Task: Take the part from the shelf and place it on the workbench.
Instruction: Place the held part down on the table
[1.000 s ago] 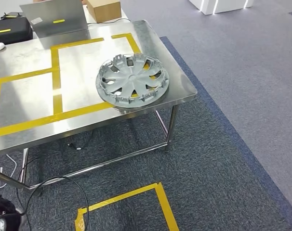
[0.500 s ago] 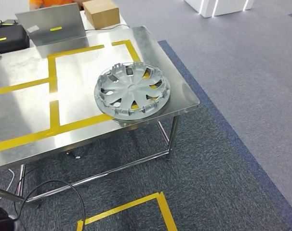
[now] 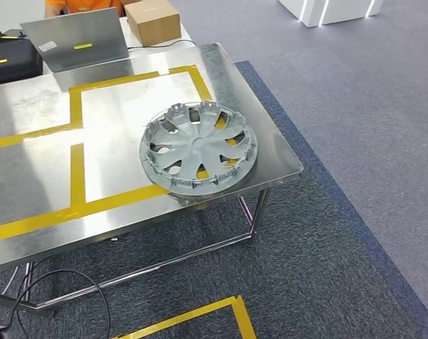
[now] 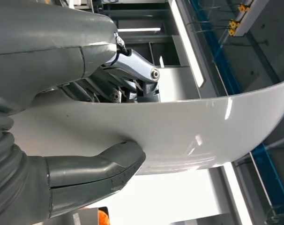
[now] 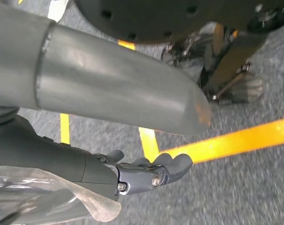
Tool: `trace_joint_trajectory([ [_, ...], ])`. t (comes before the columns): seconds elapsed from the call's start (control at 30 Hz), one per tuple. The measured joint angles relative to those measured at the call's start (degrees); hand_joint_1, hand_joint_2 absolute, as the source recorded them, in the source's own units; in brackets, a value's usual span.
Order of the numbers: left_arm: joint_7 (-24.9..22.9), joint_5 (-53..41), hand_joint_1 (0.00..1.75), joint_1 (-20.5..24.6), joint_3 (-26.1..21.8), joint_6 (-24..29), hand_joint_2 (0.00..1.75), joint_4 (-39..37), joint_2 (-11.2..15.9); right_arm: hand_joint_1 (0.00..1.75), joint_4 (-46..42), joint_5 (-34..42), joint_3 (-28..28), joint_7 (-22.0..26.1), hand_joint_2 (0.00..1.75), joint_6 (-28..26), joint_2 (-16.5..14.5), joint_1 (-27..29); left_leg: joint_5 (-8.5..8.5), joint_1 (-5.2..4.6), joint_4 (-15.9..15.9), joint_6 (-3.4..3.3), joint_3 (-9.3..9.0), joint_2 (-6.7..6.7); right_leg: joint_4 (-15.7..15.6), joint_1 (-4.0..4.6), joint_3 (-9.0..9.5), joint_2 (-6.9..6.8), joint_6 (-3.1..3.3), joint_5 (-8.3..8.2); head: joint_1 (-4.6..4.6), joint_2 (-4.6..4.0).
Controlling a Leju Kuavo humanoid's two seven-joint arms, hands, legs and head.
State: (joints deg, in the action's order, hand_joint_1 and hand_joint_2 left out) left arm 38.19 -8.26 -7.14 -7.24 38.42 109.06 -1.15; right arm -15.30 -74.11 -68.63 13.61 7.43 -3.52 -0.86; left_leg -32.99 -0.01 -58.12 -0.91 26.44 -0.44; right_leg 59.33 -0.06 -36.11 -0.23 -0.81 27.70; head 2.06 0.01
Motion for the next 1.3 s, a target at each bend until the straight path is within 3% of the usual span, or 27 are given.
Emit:
trace_joint_trajectory([
  [0.07,-0.01,0.25,1.75,-0.20,-1.08,0.00,1.75,-0.01,0.01,0.00,-0.01,0.00,0.00,0.10,0.00,0.00,-0.01,-0.02,0.09,0.04,-1.45,0.61,-0.37,0.06,-0.76,-0.23,1.72,0.06,0.76,0.01,-0.17,0.00],
  [0.1,-0.01,0.32,1.75,-0.24,-1.54,0.00,1.75,-0.01,0.03,0.00,-0.02,0.00,0.00,0.15,0.00,0.00,-0.02,-0.10,-0.10,0.10,-3.60,0.87,0.58,0.09,-1.02,-0.37,2.74,0.10,1.01,0.15,-0.35,0.00],
  [0.13,-0.01,0.41,1.75,-0.31,-1.98,0.00,1.75,-0.01,0.04,0.00,-0.02,-0.01,0.00,0.19,0.00,0.00,-0.02,-0.17,-0.77,0.20,-6.83,1.16,2.49,0.12,-1.20,-0.44,3.45,0.10,1.17,0.53,-0.55,0.00],
  [0.2,-0.01,0.51,1.75,-0.55,-2.64,0.00,1.75,-0.01,0.05,0.00,-0.02,-0.05,0.00,0.23,0.00,0.02,-0.02,-0.18,-3.71,0.35,-13.43,1.63,7.39,0.14,-1.32,-0.45,4.65,0.18,1.31,1.60,-0.76,-0.01],
  [0.27,-0.01,0.56,1.75,-0.78,-3.09,0.00,1.75,-0.02,0.05,0.00,-0.02,-0.11,0.00,0.27,0.00,0.08,-0.02,-0.06,-6.30,0.40,-15.17,1.76,10.54,0.14,-1.35,-0.45,6.17,0.28,1.24,2.93,-0.77,-0.01],
  [0.3,-0.02,0.61,1.75,-0.82,-3.34,0.00,1.75,-0.03,0.06,0.00,-0.02,-0.14,0.00,0.31,0.00,0.11,-0.02,-0.04,-5.74,0.40,-13.58,1.68,11.01,0.15,-1.35,-0.45,7.13,0.34,1.13,3.67,-0.79,-0.01],
  [0.33,-0.03,0.71,1.75,-0.85,-3.60,0.00,1.75,-0.03,0.07,0.00,-0.02,-0.14,0.00,0.36,0.00,0.15,-0.02,-0.04,-3.57,0.40,-10.87,1.53,11.00,0.16,-1.36,-0.45,8.12,0.38,0.99,4.43,-0.79,-0.01],
  [0.4,-0.14,1.08,1.75,-0.96,-4.24,0.00,1.75,-0.13,0.10,0.00,-0.01,-0.16,0.00,0.46,0.00,0.21,-0.02,-0.07,3.43,0.22,-5.44,0.98,10.66,0.30,-1.27,-0.36,9.54,0.43,0.51,5.93,-0.82,-0.01],
  [0.43,-0.21,1.28,1.75,-1.00,-4.54,0.00,1.75,-0.21,0.10,0.00,-0.01,-0.17,0.00,0.48,0.00,0.23,-0.02,-0.12,5.89,0.07,-3.94,0.65,10.51,0.38,-1.31,-0.33,9.88,0.44,0.23,6.48,-0.75,-0.01],
  [0.47,-0.26,1.41,1.75,-0.95,-4.88,0.00,1.75,-0.30,0.14,0.00,0.00,-0.18,0.00,0.49,0.00,0.24,-0.02,-0.22,7.19,-0.13,-3.39,0.32,10.43,0.42,-1.42,-0.33,10.10,0.43,-0.07,6.88,-0.72,-0.01],
  [0.57,-0.67,0.98,1.75,-0.52,-5.74,-0.02,1.75,-0.38,0.21,0.00,-0.01,-0.17,0.00,0.46,0.00,0.20,-0.02,-0.96,6.69,-0.13,-2.74,-0.61,9.68,0.36,-1.48,-0.45,10.76,0.30,-0.91,8.02,-0.54,-0.01],
  [0.63,-1.93,0.29,1.75,-0.51,-6.10,-0.16,1.75,-0.52,0.22,0.00,-0.01,-0.14,0.00,0.42,0.00,0.11,-0.02,-1.31,6.38,0.15,-2.09,-1.18,9.07,0.46,2.93,-0.48,8.39,0.29,-1.33,10.16,-0.29,-0.01],
  [0.7,-3.49,-0.35,1.75,-0.68,-6.23,-0.50,1.75,-0.90,0.23,0.00,0.00,-0.10,0.00,0.26,0.00,0.04,-0.05,-1.16,6.00,0.18,-1.95,-1.53,8.86,0.45,11.01,-0.51,3.00,0.28,-1.56,12.51,-0.10,-0.01],
  [0.73,-4.21,-0.61,1.75,-0.81,-6.26,-0.73,1.75,-1.19,0.24,0.00,0.00,-0.10,0.00,0.18,0.00,0.01,-0.08,-0.98,5.76,0.17,-1.95,-1.60,8.74,0.39,14.06,-0.52,0.34,0.27,-1.61,12.64,-0.09,-0.01],
  [0.77,-4.84,-0.89,1.75,-0.92,-6.29,-1.01,1.75,-1.49,0.25,0.00,0.00,-0.09,-0.01,0.13,0.00,-0.01,-0.10,-0.81,5.51,0.16,-1.95,-1.61,8.52,0.32,15.27,-0.51,-1.47,0.27,-1.58,11.72,-0.09,-0.01],
  [0.8,-5.46,-1.22,1.75,-1.02,-6.32,-1.35,1.75,-1.79,0.27,0.00,0.00,-0.07,-0.01,0.13,0.00,-0.03,-0.11,-0.69,5.21,0.15,-1.95,-1.57,8.14,0.25,14.25,-0.48,-2.17,0.28,-1.48,9.59,-0.08,-0.01],
  [0.87,-6.62,-2.05,1.75,-1.17,-6.39,-2.19,1.75,-2.39,0.42,0.00,0.00,-0.05,-0.02,0.14,0.00,-0.06,-0.08,-0.64,4.53,0.14,-1.90,-1.36,7.17,0.18,7.15,-0.33,-0.48,0.29,-0.86,3.91,-0.11,-0.01],
  [0.93,-7.61,-2.92,1.75,-1.26,-6.55,-3.04,1.75,-2.99,0.70,0.00,0.00,-0.08,-0.02,0.15,0.00,-0.04,0.02,-0.69,4.01,0.05,-1.88,-0.85,6.61,0.15,1.15,-0.07,1.79,0.32,-0.22,1.14,-0.24,-0.01],
  [1.0,-8.64,-4.05,1.75,-1.35,-6.82,-4.04,1.75,-3.69,1.09,0.00,-0.01,-0.12,-0.02,0.20,0.00,-0.02,0.09,-0.65,3.97,0.08,-1.65,-0.19,6.51,0.14,-0.21,0.13,2.51,0.38,0.06,1.25,-0.34,-0.01],
  [1.1,-10.70,-7.40,1.75,-1.40,-7.35,-5.95,1.75,-4.94,2.20,0.00,-0.02,-0.14,-0.02,0.38,0.00,0.12,0.05,-0.62,2.95,0.16,-2.70,0.78,6.70,0.15,-1.24,-0.34,3.34,0.36,0.67,0.89,-0.49,-0.01],
  [1.13,-11.39,-8.63,1.75,-1.36,-7.70,-6.55,1.75,-5.55,2.70,0.00,-0.02,-0.16,-0.02,0.46,0.00,0.21,0.04,-0.67,1.70,0.23,-4.80,1.12,7.53,0.16,-1.56,-0.51,3.70,0.32,0.91,0.84,-0.57,-0.01],
  [1.23,-13.00,-11.11,1.75,-1.28,-9.41,-8.41,1.75,-8.17,4.08,0.00,-0.02,-0.37,-0.02,0.59,0.00,0.52,0.04,-0.72,-2.45,0.63,-14.77,1.94,12.36,0.19,-1.68,-0.50,4.22,0.30,1.29,1.17,-0.68,-0.01],
  [1.27,-13.38,-11.84,1.75,-1.25,-10.12,-9.13,1.75,-9.19,4.57,0.00,-0.02,-0.48,-0.02,0.58,0.00,0.58,0.04,-0.69,-2.38,0.73,-16.26,2.11,13.28,0.19,-1.67,-0.50,4.37,0.33,1.27,1.31,-0.68,-0.01],
  [1.3,-13.74,-12.59,1.75,-1.14,-10.84,-9.84,1.75,-10.18,5.13,0.00,-0.02,-0.59,-0.02,0.56,0.00,0.64,0.04,-0.66,-1.12,0.83,-15.47,2.21,13.14,0.20,-1.66,-0.51,4.56,0.35,1.21,1.45,-0.68,-0.01],
])
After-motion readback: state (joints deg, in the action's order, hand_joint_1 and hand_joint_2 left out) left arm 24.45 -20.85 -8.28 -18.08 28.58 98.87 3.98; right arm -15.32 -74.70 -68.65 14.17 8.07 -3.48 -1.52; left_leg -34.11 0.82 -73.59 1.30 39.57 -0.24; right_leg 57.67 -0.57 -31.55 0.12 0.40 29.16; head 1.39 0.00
